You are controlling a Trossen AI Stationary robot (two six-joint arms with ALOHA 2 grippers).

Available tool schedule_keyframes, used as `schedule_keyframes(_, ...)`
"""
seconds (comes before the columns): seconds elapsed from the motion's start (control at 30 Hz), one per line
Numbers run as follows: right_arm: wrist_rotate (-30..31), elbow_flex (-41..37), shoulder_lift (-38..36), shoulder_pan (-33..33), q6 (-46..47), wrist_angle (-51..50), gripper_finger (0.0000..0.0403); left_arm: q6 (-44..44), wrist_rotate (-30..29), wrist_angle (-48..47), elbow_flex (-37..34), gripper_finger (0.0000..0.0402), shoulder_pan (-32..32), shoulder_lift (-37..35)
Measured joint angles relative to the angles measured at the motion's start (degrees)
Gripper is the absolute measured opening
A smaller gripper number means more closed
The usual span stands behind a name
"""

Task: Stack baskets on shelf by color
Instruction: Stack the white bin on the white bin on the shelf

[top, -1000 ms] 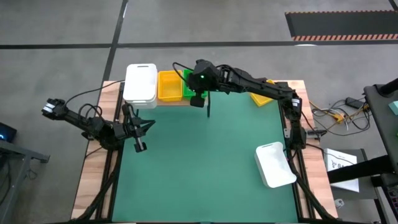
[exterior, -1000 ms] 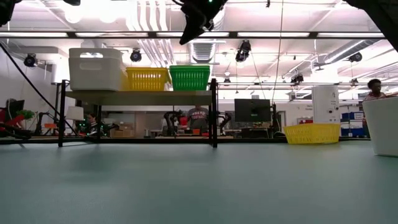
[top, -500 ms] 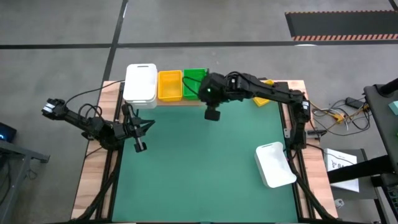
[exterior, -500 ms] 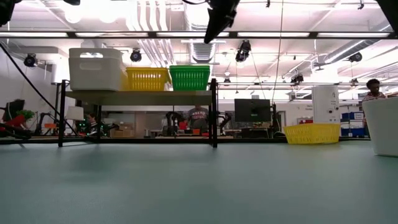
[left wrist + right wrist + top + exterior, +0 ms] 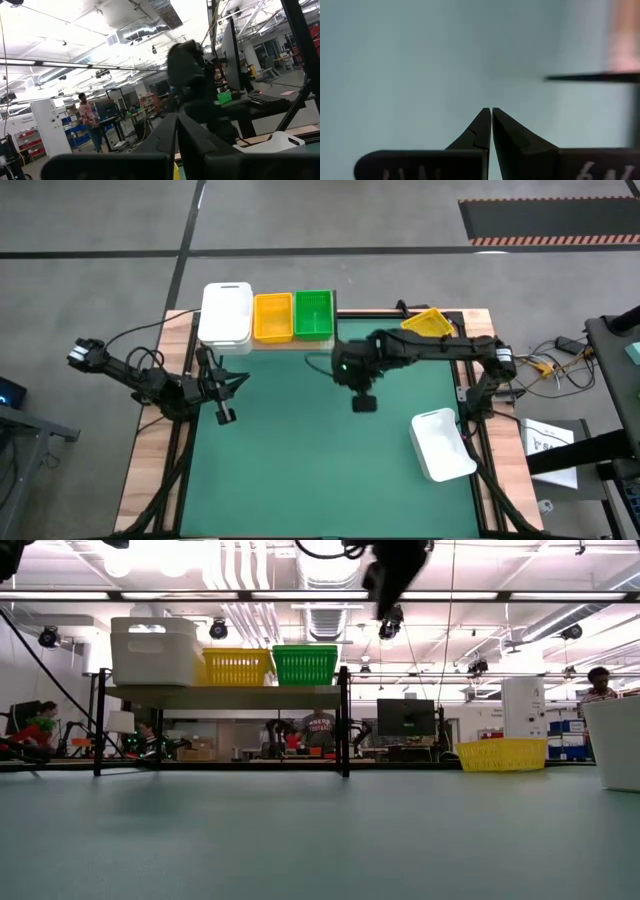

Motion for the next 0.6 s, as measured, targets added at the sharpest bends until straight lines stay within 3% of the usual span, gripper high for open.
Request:
schedule_keyframes(0.23, -6.14, -11.72, -6.73, 5.52, 13.56, -3.17, 0.0008, -0.17, 0.00, 0.18, 0.00, 0.0002, -0.01, -0.02)
schedule_keyframes(0.6, -5.77, -30.00, -20.39, 20.09, 40.84, -2.70, 0.0013, -0.54, 0.00, 0.39, 0.00, 0.0002, -0.01, 0.97)
